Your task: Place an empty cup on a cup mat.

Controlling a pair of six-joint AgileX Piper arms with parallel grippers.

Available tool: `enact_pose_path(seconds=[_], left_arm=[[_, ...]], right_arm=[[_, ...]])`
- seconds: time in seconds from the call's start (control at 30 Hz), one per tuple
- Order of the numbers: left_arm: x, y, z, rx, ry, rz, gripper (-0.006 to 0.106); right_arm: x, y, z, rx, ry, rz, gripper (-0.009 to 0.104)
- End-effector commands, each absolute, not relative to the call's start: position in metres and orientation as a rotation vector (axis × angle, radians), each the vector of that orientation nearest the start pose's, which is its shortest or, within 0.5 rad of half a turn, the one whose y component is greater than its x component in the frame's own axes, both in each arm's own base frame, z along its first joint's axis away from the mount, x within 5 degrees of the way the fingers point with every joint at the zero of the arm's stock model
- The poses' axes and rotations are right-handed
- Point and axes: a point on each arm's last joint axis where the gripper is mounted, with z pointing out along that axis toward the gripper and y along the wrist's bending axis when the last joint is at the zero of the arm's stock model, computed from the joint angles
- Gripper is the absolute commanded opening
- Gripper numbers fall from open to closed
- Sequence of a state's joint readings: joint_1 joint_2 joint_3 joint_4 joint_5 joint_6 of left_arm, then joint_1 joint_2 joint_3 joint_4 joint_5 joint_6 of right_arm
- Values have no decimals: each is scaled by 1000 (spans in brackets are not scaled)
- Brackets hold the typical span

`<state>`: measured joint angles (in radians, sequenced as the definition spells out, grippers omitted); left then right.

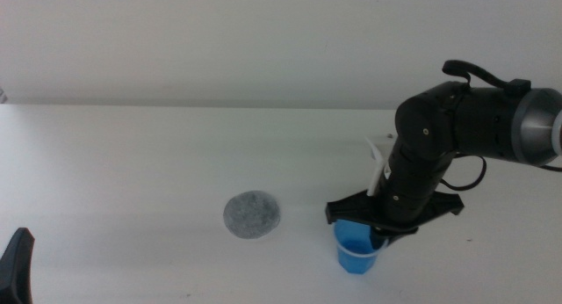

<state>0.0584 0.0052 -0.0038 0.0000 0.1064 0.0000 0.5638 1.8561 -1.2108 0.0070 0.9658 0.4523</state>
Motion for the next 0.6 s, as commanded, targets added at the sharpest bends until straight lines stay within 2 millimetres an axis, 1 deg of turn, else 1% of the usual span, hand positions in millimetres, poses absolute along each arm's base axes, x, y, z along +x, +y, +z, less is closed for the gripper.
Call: enact_pose_path(seconds=[0.0,0.07,0.17,0.3,0.37,0.43,0.47,0.57], left_arm=[[55,3,194,-39,1578,39,94],[55,3,194,-39,1578,39,94],[55,3,194,-39,1578,39,94],[55,3,194,-39,1578,39,94],[55,3,194,-39,1578,39,94],[55,3,194,-39,1578,39,94],[55,3,194,-39,1578,39,94],[55,3,194,-39,1578,39,94]], right_arm=[[290,196,196,-185,3031,86,-2],[294,209,218,-146,2976,117,-2],[305,230,242,-169,2927,132,-2],[327,261,250,-198,2928,139,-2],[337,279,243,-212,2947,144,-2],[343,295,231,-216,2974,147,-2],[344,303,226,-216,2984,166,-2],[344,318,214,-234,2994,170,-2]])
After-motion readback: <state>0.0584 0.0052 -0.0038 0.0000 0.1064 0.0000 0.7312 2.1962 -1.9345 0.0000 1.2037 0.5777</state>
